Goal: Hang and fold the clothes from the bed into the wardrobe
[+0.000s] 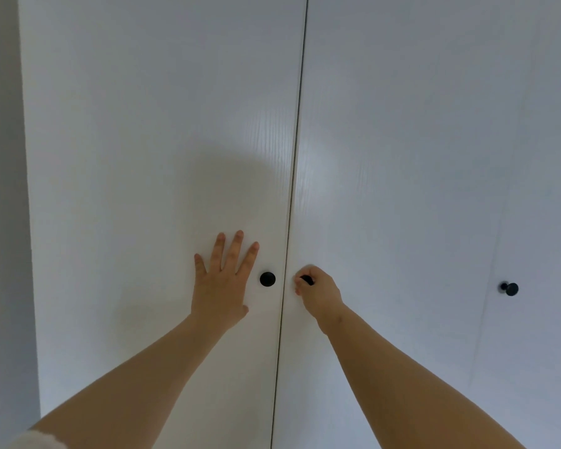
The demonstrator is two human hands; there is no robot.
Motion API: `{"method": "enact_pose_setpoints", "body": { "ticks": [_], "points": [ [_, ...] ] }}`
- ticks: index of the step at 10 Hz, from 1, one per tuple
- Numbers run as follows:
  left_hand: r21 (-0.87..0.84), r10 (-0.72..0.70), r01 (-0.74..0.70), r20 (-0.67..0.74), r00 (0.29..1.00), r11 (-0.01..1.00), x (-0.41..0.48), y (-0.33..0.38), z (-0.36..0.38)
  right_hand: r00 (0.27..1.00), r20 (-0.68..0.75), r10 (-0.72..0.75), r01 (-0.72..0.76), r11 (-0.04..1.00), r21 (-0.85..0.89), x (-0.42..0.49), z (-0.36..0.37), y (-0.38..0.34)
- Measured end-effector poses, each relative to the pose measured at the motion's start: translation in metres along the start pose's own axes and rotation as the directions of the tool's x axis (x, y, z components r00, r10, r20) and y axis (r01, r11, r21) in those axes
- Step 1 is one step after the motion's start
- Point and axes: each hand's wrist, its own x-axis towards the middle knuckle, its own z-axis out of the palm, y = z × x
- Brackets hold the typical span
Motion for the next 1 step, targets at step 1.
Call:
{"method": "enact_pose_setpoints", "body": {
  "ticks": [1],
  "points": [
    [-0.047, 0.047, -0.041, 0.142, 0.989, 0.998, 0.0004, -0.0102, -0.0152, 0.988, 0.135, 0.079, -0.09, 0.993, 0.078, -0.0175, -0.0018, -0.0002]
  ]
}}
